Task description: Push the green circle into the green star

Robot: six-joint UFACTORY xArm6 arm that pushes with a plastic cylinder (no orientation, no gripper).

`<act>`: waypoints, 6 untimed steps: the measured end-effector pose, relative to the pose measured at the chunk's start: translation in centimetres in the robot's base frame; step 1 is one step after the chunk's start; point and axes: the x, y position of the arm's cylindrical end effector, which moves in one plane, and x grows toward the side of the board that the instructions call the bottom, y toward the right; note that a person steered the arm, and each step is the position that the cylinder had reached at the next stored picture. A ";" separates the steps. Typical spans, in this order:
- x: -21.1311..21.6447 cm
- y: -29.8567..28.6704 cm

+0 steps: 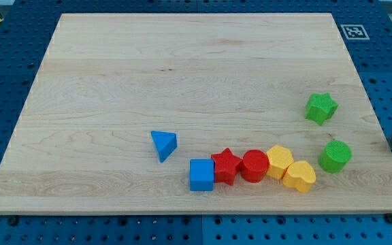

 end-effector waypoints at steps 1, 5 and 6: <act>3.7 -3.0; -4.9 -12.1; -4.1 -13.2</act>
